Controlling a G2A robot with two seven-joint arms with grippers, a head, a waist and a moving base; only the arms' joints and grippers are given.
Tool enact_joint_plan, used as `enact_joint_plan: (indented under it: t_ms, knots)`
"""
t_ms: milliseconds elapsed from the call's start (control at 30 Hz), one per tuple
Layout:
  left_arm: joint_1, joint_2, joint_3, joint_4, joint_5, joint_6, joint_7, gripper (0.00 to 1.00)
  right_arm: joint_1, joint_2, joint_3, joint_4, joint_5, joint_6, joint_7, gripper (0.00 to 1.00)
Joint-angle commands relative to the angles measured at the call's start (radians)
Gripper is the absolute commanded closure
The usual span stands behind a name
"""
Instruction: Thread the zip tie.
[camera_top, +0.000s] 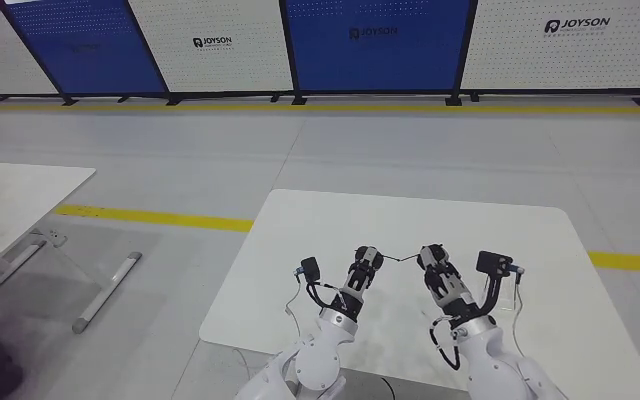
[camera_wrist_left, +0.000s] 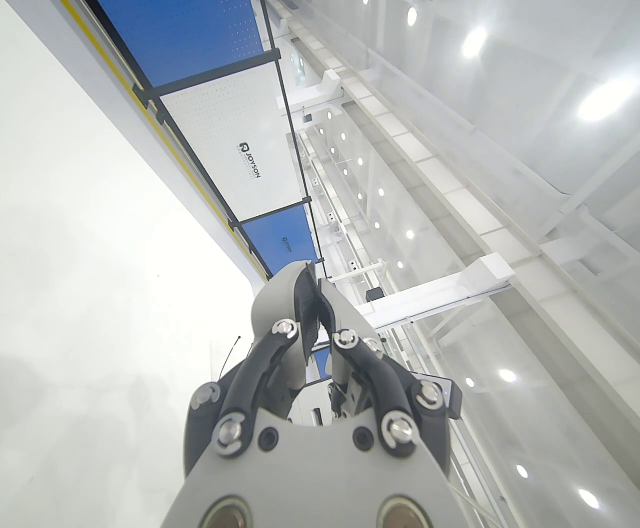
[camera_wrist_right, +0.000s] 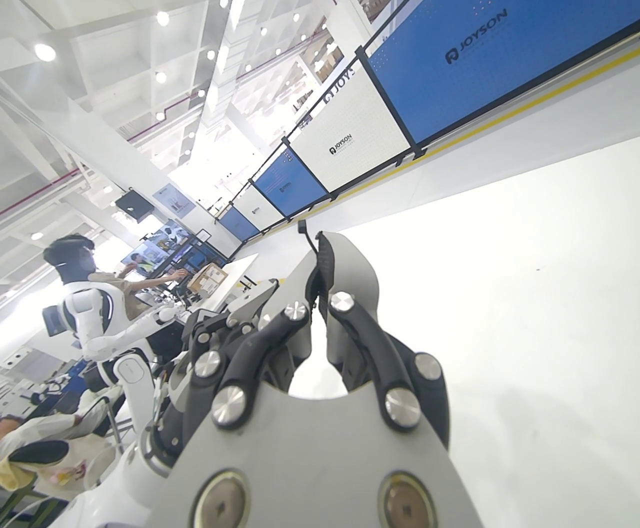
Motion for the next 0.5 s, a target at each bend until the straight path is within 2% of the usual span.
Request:
enact_joint_plan:
  t_ms: [0, 467]
  knots:
    - [0.000, 0.000, 0.000, 0.000, 0.000, 0.000, 0.000, 1.00, 0.002, -0.002, 0.000, 0.003, 0.001, 0.002, 0.002, 1.00]
    - [0.000, 0.000, 0.000, 0.000, 0.000, 0.000, 0.000, 1.00, 0.000, -0.015, 0.006, 0.017, -0.010, -0.002, 0.006, 1.00]
